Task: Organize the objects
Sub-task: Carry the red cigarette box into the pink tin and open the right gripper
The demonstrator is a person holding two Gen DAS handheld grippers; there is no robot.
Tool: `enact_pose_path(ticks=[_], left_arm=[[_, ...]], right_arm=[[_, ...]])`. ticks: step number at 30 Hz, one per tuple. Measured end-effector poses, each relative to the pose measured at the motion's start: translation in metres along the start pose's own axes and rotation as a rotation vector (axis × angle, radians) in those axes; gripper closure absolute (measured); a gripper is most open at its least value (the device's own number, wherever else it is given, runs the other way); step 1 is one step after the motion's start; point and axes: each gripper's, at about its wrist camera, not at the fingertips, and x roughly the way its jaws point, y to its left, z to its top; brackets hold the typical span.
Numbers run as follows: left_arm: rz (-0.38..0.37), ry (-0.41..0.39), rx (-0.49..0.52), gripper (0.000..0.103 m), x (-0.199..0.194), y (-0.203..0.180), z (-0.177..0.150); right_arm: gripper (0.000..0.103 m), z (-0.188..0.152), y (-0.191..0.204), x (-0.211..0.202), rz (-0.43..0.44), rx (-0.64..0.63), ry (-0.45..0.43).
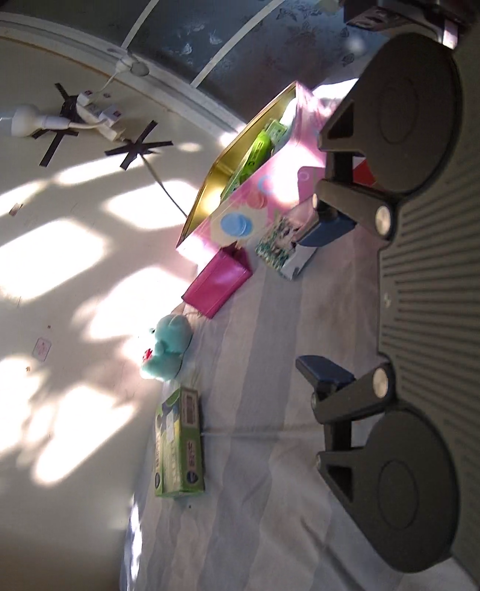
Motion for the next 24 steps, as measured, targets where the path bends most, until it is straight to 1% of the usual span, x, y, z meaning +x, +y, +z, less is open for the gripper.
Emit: enact_pose_path(ticks=[2,4,6,9,11,12,13,14,15,16,17,19,21,24], left_arm=[[0.001,0.058,0.033,0.037,0.004,-0.019,-0.008],[-0.013,0.126,0.041,0.037,0.009,-0.031,-0.015],[-0.056,0.204,0.009,0.037,0.02,-0.037,-0.023],[-0.063,0.29,-0.03,0.038,0.038,-0.042,-0.033],[-0.049,0.283,-0.018,0.038,0.042,-0.047,-0.032],[-0.042,0.287,-0.012,0.04,0.045,-0.05,-0.031],[-0.039,0.293,-0.007,0.043,0.048,-0.052,-0.03],[-0.038,0.304,-0.002,0.05,0.051,-0.055,-0.028],[-0.03,0.308,0.004,0.05,0.053,-0.058,-0.026],[-0.026,0.299,0.017,0.05,0.052,-0.062,-0.023],[-0.034,0.278,0.047,0.05,0.048,-0.069,-0.015],[-0.064,0.231,0.095,0.05,0.043,-0.084,0.002],[-0.094,0.188,0.148,0.05,0.044,-0.102,0.021],[-0.135,0.156,0.215,0.05,0.065,-0.131,0.046]], right_arm=[[0.0,-0.002,-0.005,-0.006,0.021,-0.007,-0.01],[0.0,-0.004,-0.005,-0.008,0.025,-0.038,-0.018],[0.0,-0.004,-0.006,-0.011,0.043,-0.072,-0.025],[0.0,0.0,-0.004,-0.006,0.057,-0.142,-0.017],[0.0,0.002,-0.004,0.001,0.058,-0.182,-0.016],[0.001,0.003,-0.005,0.006,0.083,-0.189,0.0],[0.007,0.003,-0.005,0.009,0.105,-0.198,-0.001],[0.01,0.003,-0.003,0.008,0.111,-0.211,-0.014],[0.011,0.004,-0.002,0.007,0.123,-0.215,-0.013],[0.011,0.005,-0.001,0.005,0.112,-0.219,-0.034],[0.011,0.006,-0.001,-0.001,0.096,-0.232,-0.078],[0.011,0.012,-0.005,-0.016,0.065,-0.243,-0.167],[0.011,0.024,-0.015,-0.03,0.032,-0.223,-0.25],[0.011,0.043,-0.039,-0.04,-0.028,-0.175,-0.328]])
